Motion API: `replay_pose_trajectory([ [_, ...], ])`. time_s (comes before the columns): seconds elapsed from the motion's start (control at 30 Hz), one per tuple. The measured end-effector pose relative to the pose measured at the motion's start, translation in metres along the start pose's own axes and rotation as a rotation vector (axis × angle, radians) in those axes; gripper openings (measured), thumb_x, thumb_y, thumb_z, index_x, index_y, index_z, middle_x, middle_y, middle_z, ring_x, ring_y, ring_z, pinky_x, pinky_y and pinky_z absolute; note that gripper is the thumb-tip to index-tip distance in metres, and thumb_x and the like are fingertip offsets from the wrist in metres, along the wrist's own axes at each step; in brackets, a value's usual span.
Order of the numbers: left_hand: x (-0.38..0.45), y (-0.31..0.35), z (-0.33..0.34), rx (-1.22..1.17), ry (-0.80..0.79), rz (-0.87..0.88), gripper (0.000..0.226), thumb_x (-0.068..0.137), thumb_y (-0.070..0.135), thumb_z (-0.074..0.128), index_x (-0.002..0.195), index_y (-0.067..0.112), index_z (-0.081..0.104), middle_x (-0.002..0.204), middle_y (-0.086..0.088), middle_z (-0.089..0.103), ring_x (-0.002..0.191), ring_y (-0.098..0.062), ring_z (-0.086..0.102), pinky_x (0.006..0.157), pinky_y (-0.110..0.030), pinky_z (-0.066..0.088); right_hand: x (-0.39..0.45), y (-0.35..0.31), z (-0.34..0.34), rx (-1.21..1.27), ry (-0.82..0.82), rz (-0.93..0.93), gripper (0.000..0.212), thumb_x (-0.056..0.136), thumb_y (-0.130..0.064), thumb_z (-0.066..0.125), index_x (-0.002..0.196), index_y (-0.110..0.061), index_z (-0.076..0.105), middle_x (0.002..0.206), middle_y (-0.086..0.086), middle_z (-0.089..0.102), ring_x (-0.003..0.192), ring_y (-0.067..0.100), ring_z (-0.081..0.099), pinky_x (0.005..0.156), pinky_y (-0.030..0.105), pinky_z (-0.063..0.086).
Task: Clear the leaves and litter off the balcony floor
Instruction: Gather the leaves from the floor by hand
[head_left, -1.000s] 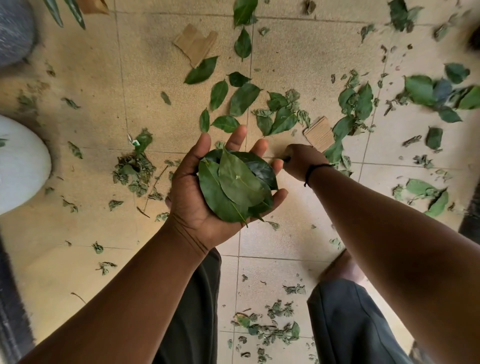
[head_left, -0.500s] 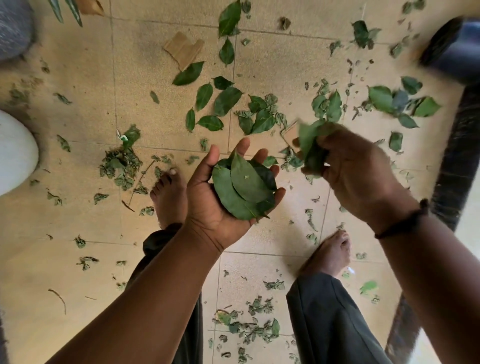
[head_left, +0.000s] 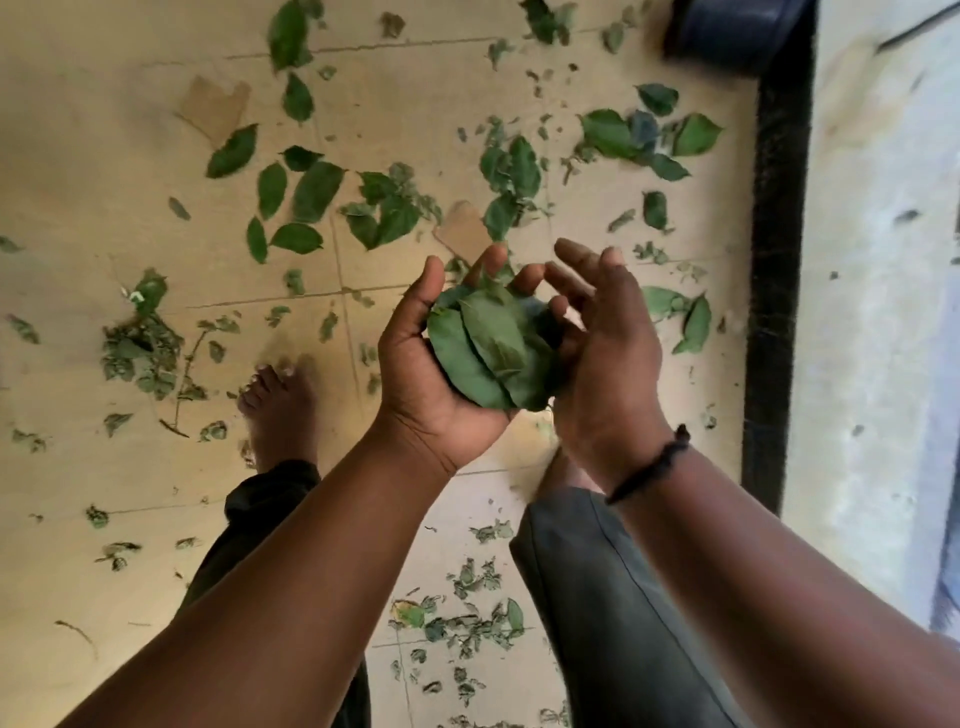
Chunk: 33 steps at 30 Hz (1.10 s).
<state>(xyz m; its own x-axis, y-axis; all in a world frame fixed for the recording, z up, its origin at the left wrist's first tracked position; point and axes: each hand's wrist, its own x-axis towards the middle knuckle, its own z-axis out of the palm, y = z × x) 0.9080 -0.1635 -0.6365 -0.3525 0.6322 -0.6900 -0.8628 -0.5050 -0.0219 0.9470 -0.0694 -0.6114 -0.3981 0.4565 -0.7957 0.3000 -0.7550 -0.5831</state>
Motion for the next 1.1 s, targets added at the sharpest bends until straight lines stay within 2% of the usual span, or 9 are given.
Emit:
replay_pose_trajectory([
  [0.17,-0.004,-0.039,0.044,0.080,0.115,0.117,0.040,0.081,0.046,0.056,0.090,0.011,0.074,0.106,-0.018,0.068,0.107,-0.036,0.062,0.111,-0.054,0.037,-0.015,-0.017,-0.007,0.456,0.098,0.090,0.039,0.101,-0.036,0.041,0.101,-0.008,0.068,0.096,0.010,0.067,0.097,0.026,0.065,0.102,0.045,0.048],
  [0.27,-0.013,-0.043,0.076,0.195,0.107,0.091,0.041,0.080,0.045,0.056,0.088,0.011,0.075,0.105,-0.019,0.069,0.104,-0.037,0.064,0.106,-0.055,0.043,-0.032,-0.032,-0.010,0.617,0.099,0.056,0.037,0.100,-0.032,0.043,0.104,-0.007,0.069,0.098,0.010,0.070,0.103,0.027,0.065,0.104,0.044,0.048],
  [0.4,-0.028,-0.037,0.111,0.515,0.022,0.065,0.034,0.086,0.039,0.056,0.087,0.012,0.077,0.099,-0.013,0.072,0.096,-0.029,0.069,0.091,-0.043,0.055,-0.054,-0.045,-0.001,0.803,0.074,-0.102,0.024,0.092,-0.027,0.055,0.102,-0.010,0.069,0.105,0.009,0.068,0.110,0.028,0.061,0.110,0.048,0.041],
  [0.57,-0.063,-0.028,0.127,0.839,-0.114,0.030,0.034,0.086,0.035,0.050,0.085,0.018,0.079,0.095,-0.005,0.072,0.101,-0.023,0.066,0.093,-0.038,0.050,-0.092,-0.038,0.025,1.105,0.013,-0.297,0.018,0.087,-0.021,0.058,0.101,-0.010,0.064,0.095,0.006,0.065,0.094,0.022,0.063,0.089,0.037,0.053],
  [0.63,-0.079,-0.023,0.117,0.887,-0.170,-0.003,0.033,0.085,0.039,0.055,0.087,0.018,0.079,0.097,-0.005,0.072,0.104,-0.025,0.064,0.097,-0.041,0.047,-0.108,-0.022,0.031,1.211,0.027,-0.318,0.017,0.081,-0.017,0.061,0.096,-0.009,0.065,0.091,0.006,0.066,0.089,0.020,0.066,0.083,0.034,0.055],
  [0.77,-0.105,-0.019,0.075,0.904,-0.114,-0.063,0.042,0.088,0.045,0.049,0.090,0.014,0.078,0.096,-0.009,0.070,0.100,-0.030,0.063,0.100,-0.049,0.047,-0.137,0.018,0.033,1.317,0.171,-0.250,0.015,0.080,-0.024,0.060,0.077,-0.012,0.069,0.081,0.004,0.068,0.081,0.021,0.067,0.088,0.037,0.052],
  [0.9,-0.142,-0.036,0.012,1.029,-0.071,-0.086,0.042,0.088,0.042,0.050,0.096,0.008,0.074,0.093,-0.010,0.067,0.103,-0.035,0.061,0.103,-0.053,0.046,-0.165,0.076,0.014,1.224,0.244,-0.203,0.040,0.070,-0.061,0.071,0.049,-0.027,0.065,0.080,-0.010,0.059,0.086,0.006,0.059,0.101,0.034,0.046],
  [1.0,-0.166,-0.055,-0.032,1.177,-0.037,-0.116,0.038,0.086,0.037,0.050,0.094,0.007,0.071,0.083,-0.006,0.065,0.086,-0.022,0.067,0.089,-0.037,0.055,-0.176,0.146,-0.011,1.440,0.170,-0.188,0.032,0.090,-0.037,0.061,0.066,-0.017,0.066,0.075,0.001,0.061,0.079,0.019,0.064,0.095,0.041,0.047],
  [1.1,-0.199,-0.093,-0.089,1.277,-0.053,-0.158,0.031,0.096,0.030,0.050,0.091,0.010,0.073,0.079,-0.001,0.066,0.079,-0.015,0.067,0.081,-0.030,0.058,-0.195,0.219,-0.047,1.532,0.172,-0.223,0.017,0.081,-0.029,0.071,0.080,-0.014,0.064,0.082,0.003,0.062,0.083,0.021,0.066,0.088,0.040,0.052],
])
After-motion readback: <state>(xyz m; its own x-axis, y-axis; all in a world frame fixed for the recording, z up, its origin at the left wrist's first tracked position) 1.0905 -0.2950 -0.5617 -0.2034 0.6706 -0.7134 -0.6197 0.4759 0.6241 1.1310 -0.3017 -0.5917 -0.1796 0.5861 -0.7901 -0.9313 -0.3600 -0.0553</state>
